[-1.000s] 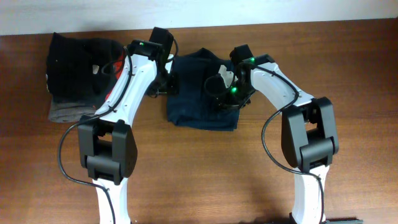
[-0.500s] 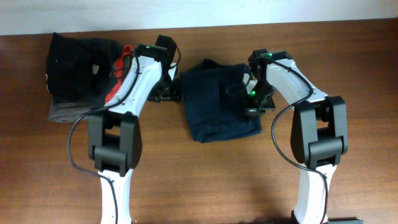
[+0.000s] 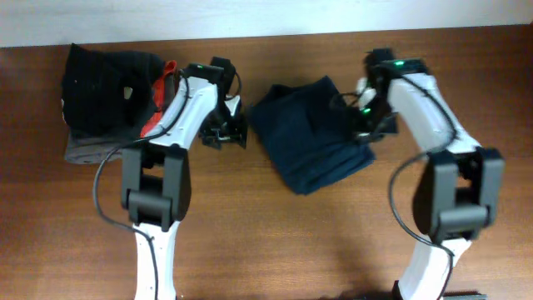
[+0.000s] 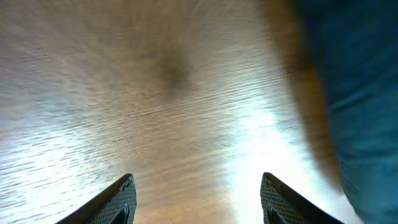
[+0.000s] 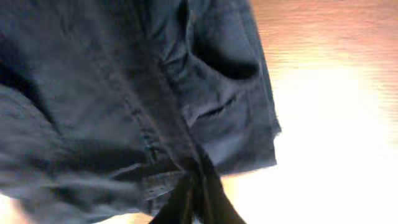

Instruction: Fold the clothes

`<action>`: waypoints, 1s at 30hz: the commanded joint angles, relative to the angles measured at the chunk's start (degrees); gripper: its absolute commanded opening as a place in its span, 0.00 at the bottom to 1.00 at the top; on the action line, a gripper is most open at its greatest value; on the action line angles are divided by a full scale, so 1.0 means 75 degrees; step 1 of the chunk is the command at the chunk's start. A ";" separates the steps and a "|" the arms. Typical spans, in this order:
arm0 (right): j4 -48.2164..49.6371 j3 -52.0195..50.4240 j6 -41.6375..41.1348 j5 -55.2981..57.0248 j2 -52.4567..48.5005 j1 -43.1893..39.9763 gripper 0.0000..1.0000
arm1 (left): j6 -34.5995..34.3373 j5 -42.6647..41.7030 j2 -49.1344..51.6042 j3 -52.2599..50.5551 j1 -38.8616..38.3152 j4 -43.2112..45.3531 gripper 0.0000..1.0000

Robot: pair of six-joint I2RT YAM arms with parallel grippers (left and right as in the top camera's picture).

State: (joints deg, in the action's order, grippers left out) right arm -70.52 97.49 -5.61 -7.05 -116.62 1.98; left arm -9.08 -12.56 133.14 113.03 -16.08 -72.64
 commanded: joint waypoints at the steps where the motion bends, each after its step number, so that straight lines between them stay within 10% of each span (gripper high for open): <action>1: -0.0108 -0.0006 0.0119 -0.0487 0.0251 -0.0277 0.24 | 0.0350 -0.0927 -0.0731 0.0082 -0.0026 0.0265 0.64; 15: 0.1577 -0.0111 0.0997 -0.2209 0.0070 0.0003 0.08 | 0.1475 -0.1358 -0.0530 0.0044 -0.0889 0.2404 0.19; 30: 0.1582 -0.0592 -0.0775 0.0353 -0.1597 -0.0565 0.04 | 0.1679 -0.0090 0.0667 0.0044 -0.1081 0.2774 0.08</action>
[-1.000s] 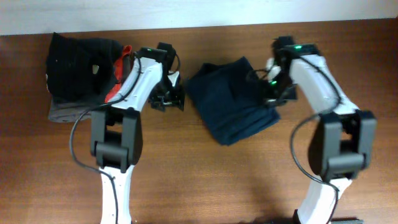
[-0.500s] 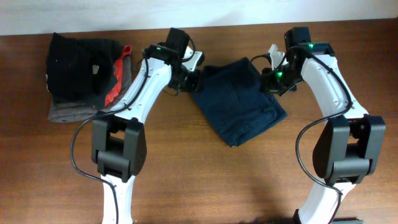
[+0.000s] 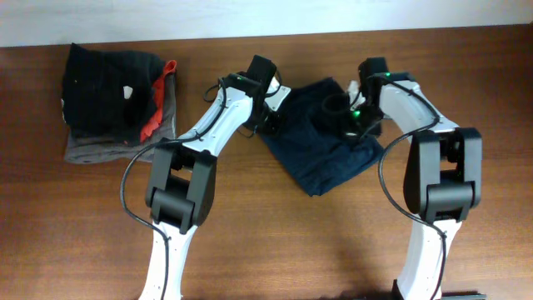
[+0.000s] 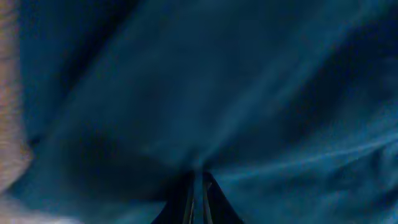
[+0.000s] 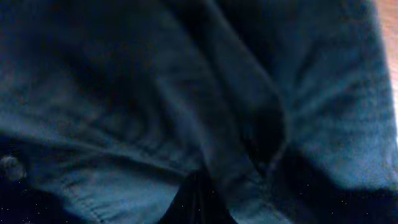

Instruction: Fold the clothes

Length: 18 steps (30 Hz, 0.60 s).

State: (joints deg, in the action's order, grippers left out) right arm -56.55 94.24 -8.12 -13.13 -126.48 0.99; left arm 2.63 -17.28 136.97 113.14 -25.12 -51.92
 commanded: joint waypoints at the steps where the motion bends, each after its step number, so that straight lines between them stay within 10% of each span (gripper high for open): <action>1: -0.0481 -0.0131 -0.0280 0.1061 -0.0227 -0.0539 0.04 | 0.0119 0.0542 0.0219 0.0029 0.0157 0.0012 0.08; 8: -0.1585 0.0291 0.1859 -0.1719 0.0793 -0.0560 0.07 | 0.0114 0.0495 0.0259 0.0035 0.0154 0.0006 0.11; 18: -0.2057 -0.0568 0.2020 -0.1737 0.1105 0.0621 0.04 | -0.0251 -0.0017 0.0259 0.0047 0.0207 -0.0149 0.20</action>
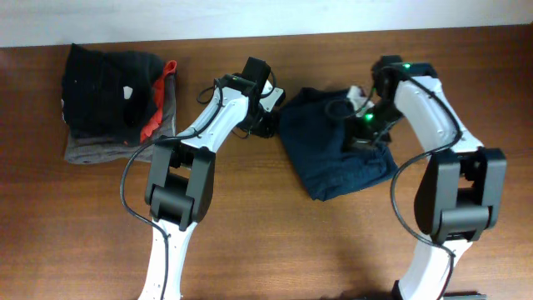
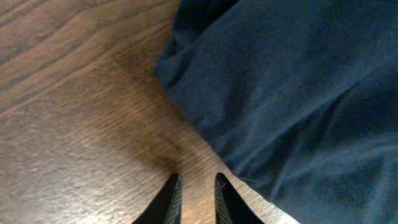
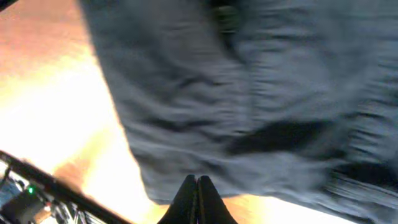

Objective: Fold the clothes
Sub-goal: 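Fold the top edge down toward the table with both grippers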

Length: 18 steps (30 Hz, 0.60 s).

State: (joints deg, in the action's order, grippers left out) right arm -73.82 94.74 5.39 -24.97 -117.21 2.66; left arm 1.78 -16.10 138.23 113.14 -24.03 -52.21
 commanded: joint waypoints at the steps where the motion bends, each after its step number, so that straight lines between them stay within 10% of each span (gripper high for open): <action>1: 0.0440 -0.0889 0.0189 -0.0154 -0.0160 0.0487 0.04 | -0.0149 -0.0181 0.0090 0.0052 0.0067 -0.0169 0.22; 9: 0.1804 -0.2809 -0.0720 -0.0134 -0.0210 0.0644 0.04 | -0.0146 -0.0271 0.0087 0.0434 0.0192 -0.1218 0.28; 18: 0.0621 -0.0889 0.0737 -0.1134 0.0533 0.0577 0.04 | -0.0119 -0.2151 0.0087 0.1489 0.0189 -0.2401 0.32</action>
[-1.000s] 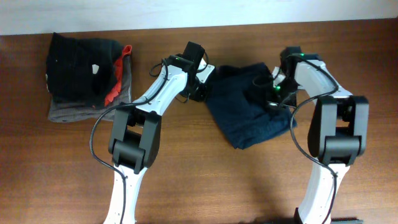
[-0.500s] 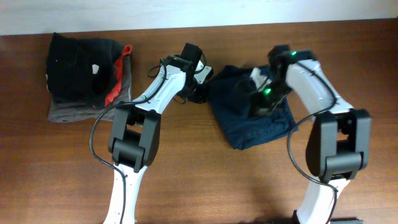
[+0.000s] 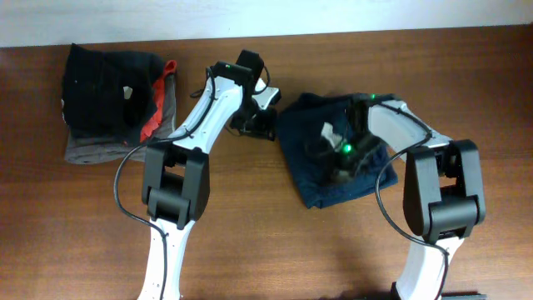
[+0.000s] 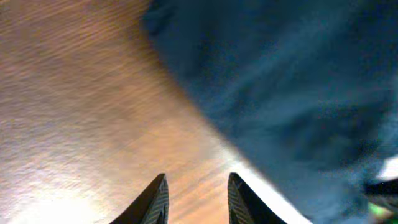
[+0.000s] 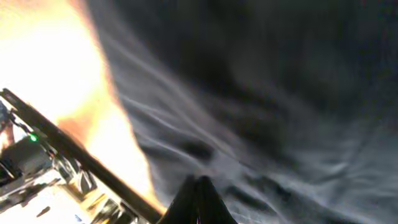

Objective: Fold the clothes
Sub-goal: 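Fold the top edge down toward the table with both grippers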

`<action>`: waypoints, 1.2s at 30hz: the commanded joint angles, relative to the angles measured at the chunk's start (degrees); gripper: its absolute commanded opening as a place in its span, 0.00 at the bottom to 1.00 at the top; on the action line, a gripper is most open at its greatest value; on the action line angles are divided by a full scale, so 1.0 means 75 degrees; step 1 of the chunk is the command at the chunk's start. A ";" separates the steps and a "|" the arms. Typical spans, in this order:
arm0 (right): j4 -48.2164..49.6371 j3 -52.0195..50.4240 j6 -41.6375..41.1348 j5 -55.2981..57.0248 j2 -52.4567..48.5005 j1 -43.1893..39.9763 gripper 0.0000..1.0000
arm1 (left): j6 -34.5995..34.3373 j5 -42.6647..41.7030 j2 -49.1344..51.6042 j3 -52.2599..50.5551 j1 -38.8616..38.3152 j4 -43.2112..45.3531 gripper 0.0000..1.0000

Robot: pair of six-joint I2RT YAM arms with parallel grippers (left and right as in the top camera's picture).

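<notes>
A dark navy garment (image 3: 333, 154) lies bunched in the middle of the wooden table (image 3: 250, 217). My left gripper (image 3: 256, 123) is open over bare wood just off the garment's left edge. In the left wrist view its fingers (image 4: 155, 199) are spread with only wood between them, and the navy cloth (image 4: 298, 81) fills the upper right. My right gripper (image 3: 337, 162) sits on the garment's middle. Its fingertips (image 5: 199, 199) are shut together against the wrinkled cloth (image 5: 261, 93). Whether they pinch a fold cannot be seen.
A stack of folded clothes (image 3: 112, 92), black on top with red and grey beneath, sits at the table's far left. The table's back edge meets a white wall (image 3: 266, 17). Both arm bases stand at the near edge.
My left gripper has opened wider, still over wood beside the garment's left edge. My right gripper has moved from the garment's right side to its middle, still shut.
At first my left gripper was open over bare wood and my right was shut at the garment's right edge. Then both were shut on the cloth. Later the garment lay further right and more bunched, with the left gripper off it. Now the left is open.
</notes>
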State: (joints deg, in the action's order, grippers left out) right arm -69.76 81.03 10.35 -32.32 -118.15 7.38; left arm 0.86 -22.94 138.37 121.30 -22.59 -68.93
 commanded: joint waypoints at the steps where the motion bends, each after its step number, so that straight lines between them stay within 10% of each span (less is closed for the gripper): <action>1: 0.0166 0.1207 -0.0533 0.0315 0.0781 -0.0105 0.04 | 0.0003 -0.1478 0.0070 0.0455 -0.0003 -0.0198 0.31; 5: 0.0338 0.2326 -0.2328 0.2430 0.1064 -0.0452 0.04 | 0.0000 -0.2282 0.0070 0.0484 -0.0108 -0.0166 0.31; 22: 0.2661 0.2655 -0.2197 0.2809 -0.1294 -0.0793 0.04 | -0.0743 -0.0746 0.0187 -0.0152 -0.1221 -0.0519 0.27; 36: 0.0242 0.2582 -0.4546 0.4130 -0.1926 -0.1580 0.04 | -0.0889 0.0370 0.0294 -0.0460 -0.0574 0.1055 0.38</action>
State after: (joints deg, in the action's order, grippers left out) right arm -63.66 101.56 -18.11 -5.98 -130.41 -3.29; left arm -4.86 -21.58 139.52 118.02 -28.86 -62.61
